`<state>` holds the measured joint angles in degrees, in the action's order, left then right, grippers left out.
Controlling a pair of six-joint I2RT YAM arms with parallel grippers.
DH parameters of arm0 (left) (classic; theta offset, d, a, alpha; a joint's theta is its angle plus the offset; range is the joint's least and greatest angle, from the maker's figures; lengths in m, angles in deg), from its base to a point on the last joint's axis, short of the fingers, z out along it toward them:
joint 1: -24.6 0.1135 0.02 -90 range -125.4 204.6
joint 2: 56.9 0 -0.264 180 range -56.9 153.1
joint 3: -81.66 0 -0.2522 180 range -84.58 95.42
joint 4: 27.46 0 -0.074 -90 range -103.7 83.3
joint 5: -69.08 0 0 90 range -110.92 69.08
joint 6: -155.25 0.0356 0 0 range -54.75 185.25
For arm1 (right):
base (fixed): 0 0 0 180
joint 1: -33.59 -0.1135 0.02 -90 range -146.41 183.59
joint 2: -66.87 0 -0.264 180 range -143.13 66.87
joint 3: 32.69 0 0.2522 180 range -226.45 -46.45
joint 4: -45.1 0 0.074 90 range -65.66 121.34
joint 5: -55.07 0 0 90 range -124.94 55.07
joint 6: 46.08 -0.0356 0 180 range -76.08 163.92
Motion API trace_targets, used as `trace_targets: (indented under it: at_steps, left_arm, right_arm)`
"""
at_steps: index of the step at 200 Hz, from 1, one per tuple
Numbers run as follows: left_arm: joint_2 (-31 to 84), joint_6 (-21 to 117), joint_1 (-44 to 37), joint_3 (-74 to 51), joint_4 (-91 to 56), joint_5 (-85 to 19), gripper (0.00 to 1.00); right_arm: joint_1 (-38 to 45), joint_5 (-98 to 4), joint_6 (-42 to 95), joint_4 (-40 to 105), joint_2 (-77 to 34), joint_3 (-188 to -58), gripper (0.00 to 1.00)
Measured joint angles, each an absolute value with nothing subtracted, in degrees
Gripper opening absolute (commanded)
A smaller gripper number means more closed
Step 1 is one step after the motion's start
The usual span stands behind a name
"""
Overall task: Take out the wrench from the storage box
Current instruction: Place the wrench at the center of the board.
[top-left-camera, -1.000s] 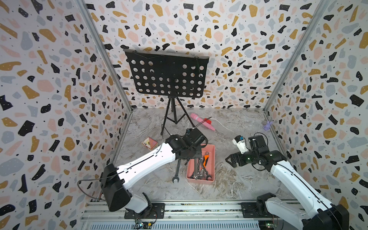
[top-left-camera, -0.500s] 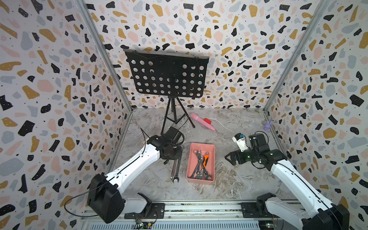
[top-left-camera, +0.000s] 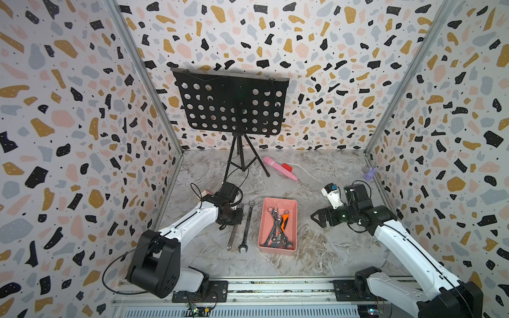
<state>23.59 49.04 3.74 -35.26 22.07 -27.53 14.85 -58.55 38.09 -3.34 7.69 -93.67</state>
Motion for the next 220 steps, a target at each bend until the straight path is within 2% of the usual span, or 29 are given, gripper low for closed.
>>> trace_targets:
  at_steps: [82,220]
  left_arm:
    - [27.65,49.63,7.3,-37.25,14.16,-30.61,0.0]
    - [36.07,51.6,12.72,-32.64,15.73,-35.62,0.0]
  right_arm:
    - [14.85,-58.42,37.85,-3.34,6.92,-93.67,1.0]
    - [14.85,-58.27,37.7,-2.48,6.86,-93.67,1.0]
